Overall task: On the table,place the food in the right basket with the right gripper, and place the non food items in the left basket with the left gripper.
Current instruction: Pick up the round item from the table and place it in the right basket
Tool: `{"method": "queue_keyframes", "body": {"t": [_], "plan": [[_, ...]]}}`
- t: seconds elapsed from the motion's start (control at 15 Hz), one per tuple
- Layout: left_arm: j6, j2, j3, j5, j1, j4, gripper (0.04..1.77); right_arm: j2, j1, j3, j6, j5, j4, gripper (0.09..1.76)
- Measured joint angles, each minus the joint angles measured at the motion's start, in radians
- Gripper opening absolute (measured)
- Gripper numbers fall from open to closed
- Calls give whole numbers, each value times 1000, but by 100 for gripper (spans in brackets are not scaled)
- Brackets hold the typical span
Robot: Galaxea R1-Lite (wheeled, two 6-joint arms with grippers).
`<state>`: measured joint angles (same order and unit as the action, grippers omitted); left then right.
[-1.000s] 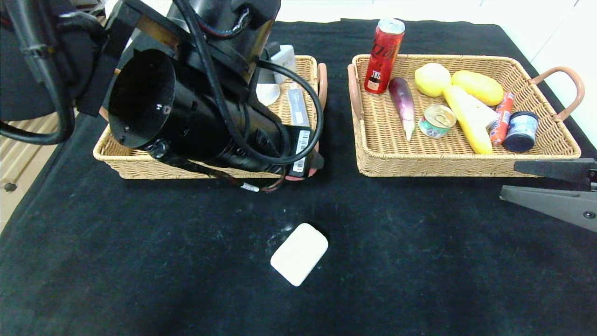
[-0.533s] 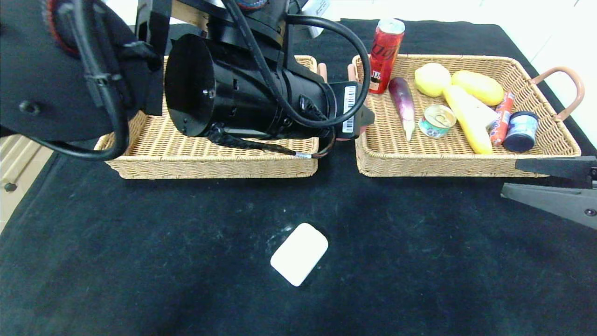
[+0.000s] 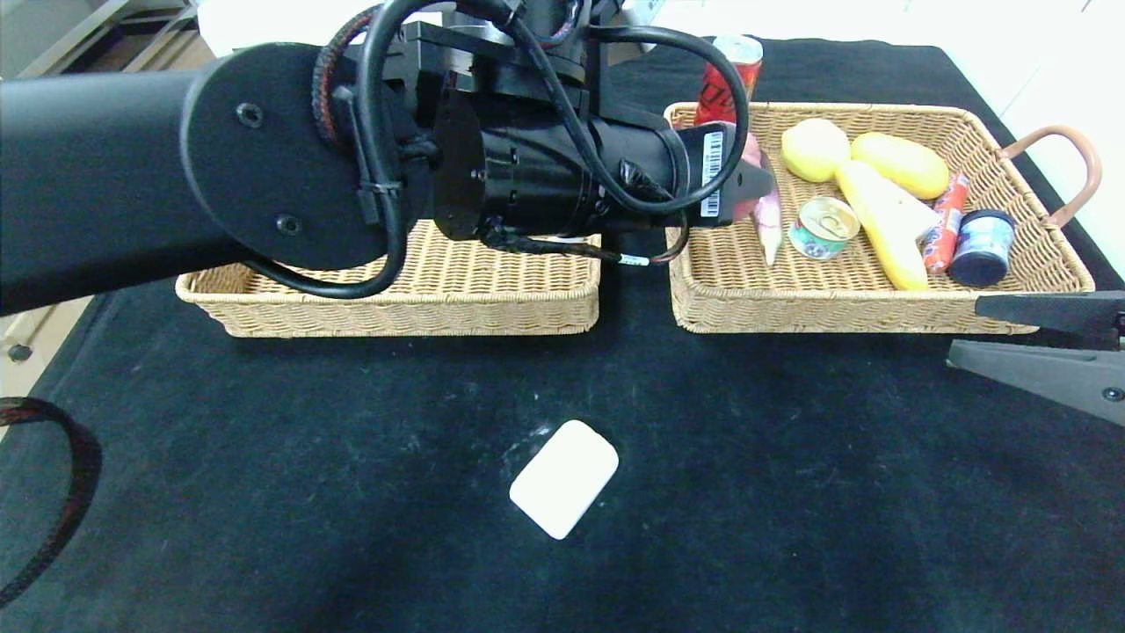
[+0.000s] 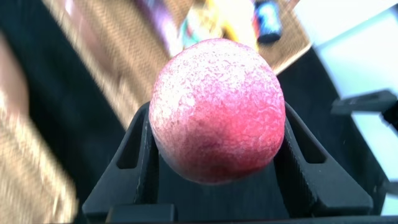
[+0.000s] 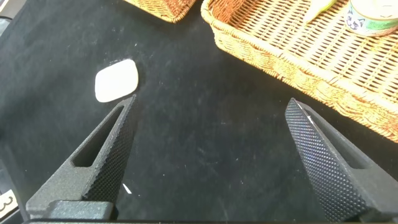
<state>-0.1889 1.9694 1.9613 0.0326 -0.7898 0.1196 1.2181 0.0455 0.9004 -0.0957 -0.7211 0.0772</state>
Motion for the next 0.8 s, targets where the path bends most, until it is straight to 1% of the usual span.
{"method": "queue_keyframes", "body": {"t": [0.2,0.27,0.47,0.8], "plan": [[14,41,10,55,21,-74,107,5,0,-1,0,0,6,171],[18,59,11,61,25,-101,107,7,0,-2,-1,0,6,171],[63,99,11,60,33,-141,107,10,0,-3,-2,0,6,171],[75,140,13,64,36,-181,107,11,1,-7,-2,0,6,171]]}}
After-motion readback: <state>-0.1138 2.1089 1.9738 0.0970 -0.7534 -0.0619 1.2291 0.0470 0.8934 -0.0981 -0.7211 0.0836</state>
